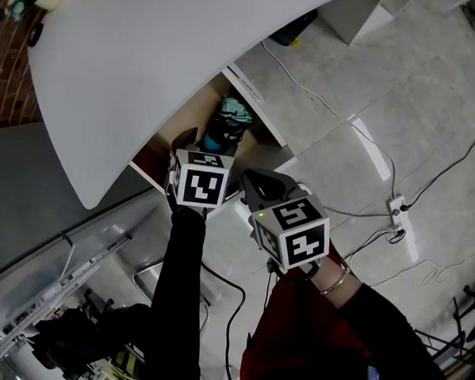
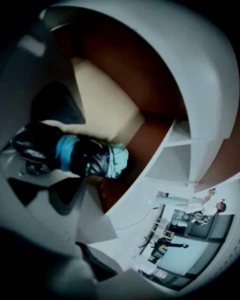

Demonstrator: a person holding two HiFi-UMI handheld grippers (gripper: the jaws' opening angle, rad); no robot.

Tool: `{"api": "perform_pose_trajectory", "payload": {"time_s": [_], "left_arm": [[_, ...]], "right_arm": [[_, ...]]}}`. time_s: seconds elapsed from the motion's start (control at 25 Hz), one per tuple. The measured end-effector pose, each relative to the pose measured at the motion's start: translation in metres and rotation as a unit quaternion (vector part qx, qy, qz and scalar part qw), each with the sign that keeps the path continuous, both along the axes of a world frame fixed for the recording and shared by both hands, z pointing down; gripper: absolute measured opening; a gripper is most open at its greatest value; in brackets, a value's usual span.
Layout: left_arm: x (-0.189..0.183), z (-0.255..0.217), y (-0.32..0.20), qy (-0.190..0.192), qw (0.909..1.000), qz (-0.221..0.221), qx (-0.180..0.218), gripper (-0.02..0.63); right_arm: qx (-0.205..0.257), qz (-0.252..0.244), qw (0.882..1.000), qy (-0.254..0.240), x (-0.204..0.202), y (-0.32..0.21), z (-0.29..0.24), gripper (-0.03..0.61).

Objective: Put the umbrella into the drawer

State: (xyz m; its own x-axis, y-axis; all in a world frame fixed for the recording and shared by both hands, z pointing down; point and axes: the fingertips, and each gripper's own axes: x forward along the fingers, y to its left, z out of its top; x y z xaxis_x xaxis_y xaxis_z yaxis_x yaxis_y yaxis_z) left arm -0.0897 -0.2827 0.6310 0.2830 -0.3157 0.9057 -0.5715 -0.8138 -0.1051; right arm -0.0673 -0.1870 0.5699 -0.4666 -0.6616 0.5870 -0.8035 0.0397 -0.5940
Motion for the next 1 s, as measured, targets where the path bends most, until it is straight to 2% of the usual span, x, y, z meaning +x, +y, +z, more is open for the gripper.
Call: {"api": "perform_pose_trajectory", "payload": {"time_s": [0.4, 0.64, 1.0], "left_arm": [[-0.011, -0.044, 0.006, 0.077, 0.9951, -0.06, 0.017, 0.302], [-0.023, -0.065, 0.022, 0.111, 0.9892, -0.092, 0.027, 0.222], [-0.057, -0.095, 0.047, 0.168, 0.9712, -0.165, 0.032, 0.091]], "right_arm": [[0.016, 0.004, 1.0, 0.015, -0.006, 0.007, -0.021, 0.002], [0.032, -0.003, 0.999, 0.031, -0.01, 0.012, -0.035, 0.002], [0.052, -0.016, 0.997, 0.055, -0.019, 0.026, -0.061, 0.002]]}}
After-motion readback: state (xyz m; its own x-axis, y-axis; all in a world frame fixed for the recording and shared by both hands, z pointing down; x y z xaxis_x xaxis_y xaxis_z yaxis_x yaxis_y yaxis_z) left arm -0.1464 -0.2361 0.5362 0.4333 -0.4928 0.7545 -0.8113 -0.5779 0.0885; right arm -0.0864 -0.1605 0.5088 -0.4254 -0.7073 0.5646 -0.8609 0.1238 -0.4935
